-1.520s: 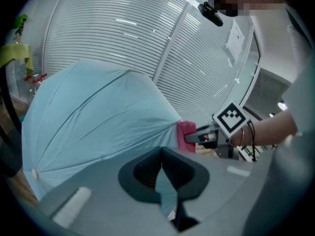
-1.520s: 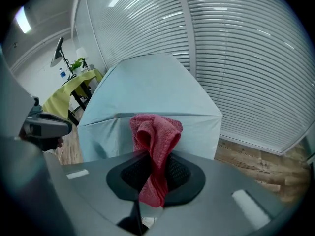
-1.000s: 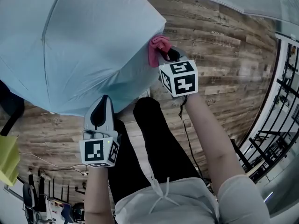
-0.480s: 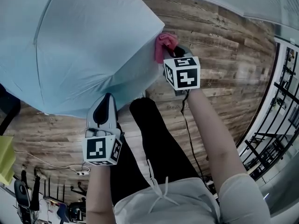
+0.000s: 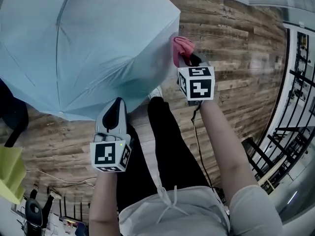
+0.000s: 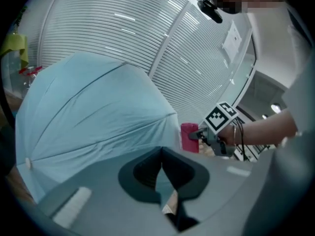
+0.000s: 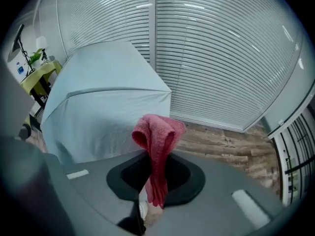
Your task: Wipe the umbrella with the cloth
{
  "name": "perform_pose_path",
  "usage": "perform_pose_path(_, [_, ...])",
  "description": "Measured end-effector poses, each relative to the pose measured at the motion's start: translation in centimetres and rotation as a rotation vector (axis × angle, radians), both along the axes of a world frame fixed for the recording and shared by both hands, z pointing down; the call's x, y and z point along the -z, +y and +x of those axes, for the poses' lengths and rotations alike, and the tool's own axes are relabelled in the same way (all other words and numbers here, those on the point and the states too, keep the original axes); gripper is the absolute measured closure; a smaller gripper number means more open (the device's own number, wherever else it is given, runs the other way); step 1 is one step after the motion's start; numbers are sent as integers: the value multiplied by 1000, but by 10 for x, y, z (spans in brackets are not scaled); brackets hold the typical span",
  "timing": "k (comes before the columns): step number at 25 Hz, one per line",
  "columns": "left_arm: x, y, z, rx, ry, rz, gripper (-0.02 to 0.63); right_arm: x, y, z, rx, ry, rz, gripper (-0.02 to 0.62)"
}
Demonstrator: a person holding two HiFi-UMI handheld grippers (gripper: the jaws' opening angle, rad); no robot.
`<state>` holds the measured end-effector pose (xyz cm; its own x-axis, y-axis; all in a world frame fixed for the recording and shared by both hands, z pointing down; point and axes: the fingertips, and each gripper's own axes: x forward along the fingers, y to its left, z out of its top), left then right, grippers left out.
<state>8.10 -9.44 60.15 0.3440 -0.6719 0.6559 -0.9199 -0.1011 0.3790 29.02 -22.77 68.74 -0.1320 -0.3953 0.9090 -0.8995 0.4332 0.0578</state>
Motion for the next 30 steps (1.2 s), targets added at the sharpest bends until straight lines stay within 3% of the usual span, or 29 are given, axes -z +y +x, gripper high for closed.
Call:
perform_pose_path(7, [13,68,-69,-86,-21,4,600,29,110,-89,10,-41,-16,535])
perform_pose_path(13, [20,104,-127,-49,-24,18,600,33,183,-181,7,-124,-60,535])
perform_pose_path(17, [15,134,-163,-7,-30,2,600,25,218,-242,62,-168,-90,535])
perform_pose_path(24, [-6,171,-223,84,-56,-55,600,12,249,-349,241,-250,-123,535])
perform_pose_path(30, [-20,175,-256,171,-62,-70,600,1,242,-390,260,-302,-124,535])
